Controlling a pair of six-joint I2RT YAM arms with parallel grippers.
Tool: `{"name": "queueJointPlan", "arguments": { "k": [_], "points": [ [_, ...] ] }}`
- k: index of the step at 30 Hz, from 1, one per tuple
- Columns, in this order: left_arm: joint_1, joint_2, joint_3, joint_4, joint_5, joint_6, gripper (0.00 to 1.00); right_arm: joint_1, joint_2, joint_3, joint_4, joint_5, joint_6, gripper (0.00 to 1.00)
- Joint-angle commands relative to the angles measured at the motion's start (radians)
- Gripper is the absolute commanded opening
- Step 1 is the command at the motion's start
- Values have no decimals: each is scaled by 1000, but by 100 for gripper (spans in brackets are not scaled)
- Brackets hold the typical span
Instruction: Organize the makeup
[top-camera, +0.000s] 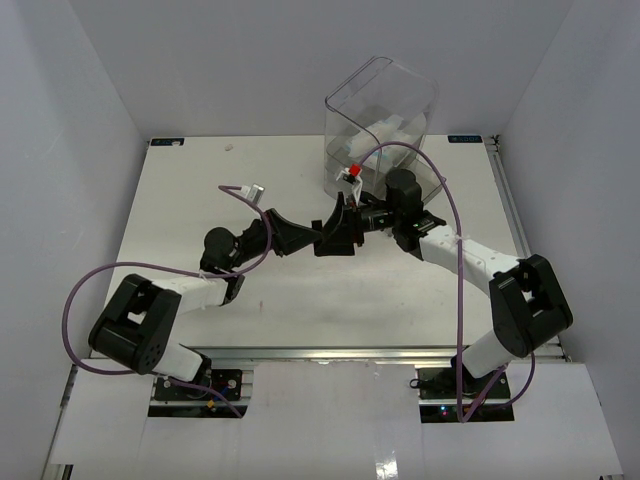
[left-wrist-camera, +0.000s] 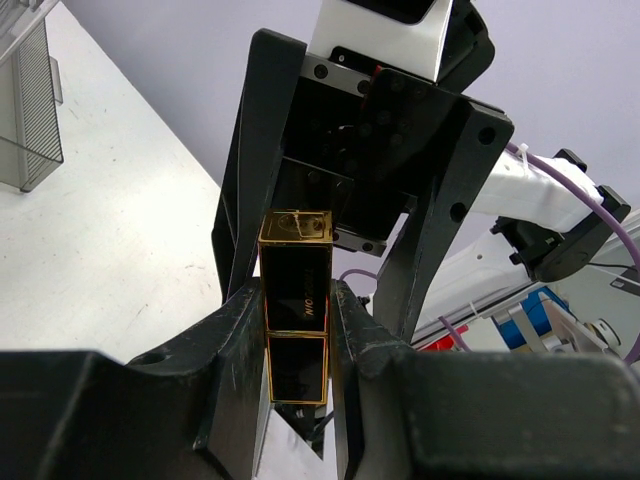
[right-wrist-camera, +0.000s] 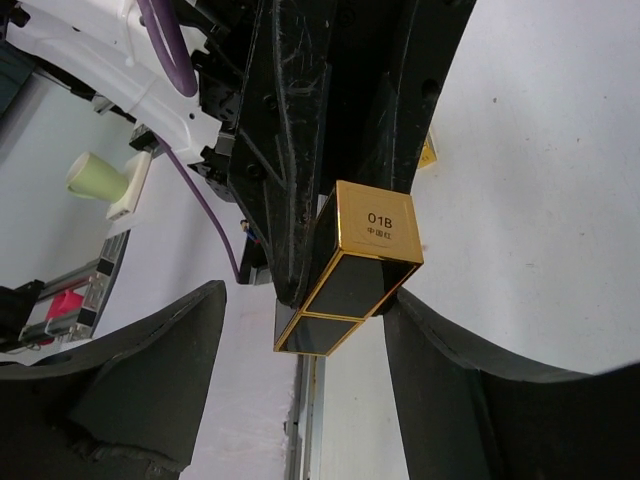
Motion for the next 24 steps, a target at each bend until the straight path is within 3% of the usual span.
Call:
{"name": "queueJointPlan", "arguments": {
  "k": [1,5,8,13,15,17,20,22,23,24],
  "points": [
    [-7,8,56,35,-10,15,10,13,4,32,49,-35,16,67],
    [-7,27,76,30,-8,18,10,13,5,28,49,-38,16,60],
    [-7,36,86,28,-4,18,11,13,8,32,52,-44,19,48],
    [-7,33,76,25,-8,23,15,13,16,38,52,-55,22,21],
    [-7,30,68,19,-11,27,20,13,19,38,54,-59,21,15],
    [-7,26,63,11,-12,32,29,11,17,35,53,-61,19,11],
    [-7,14,59,-20,-14,51,52,7,10,34,45,-66,8,8],
    [-7,5,56,-38,-9,63,77,4,2,36,22,-65,-14,8],
    [-7,0,54,-46,-5,70,95,1,0,39,4,-64,-31,8],
    [-7,-9,52,-49,3,79,98,-2,-4,40,-5,-64,-48,8]
  ]
}}
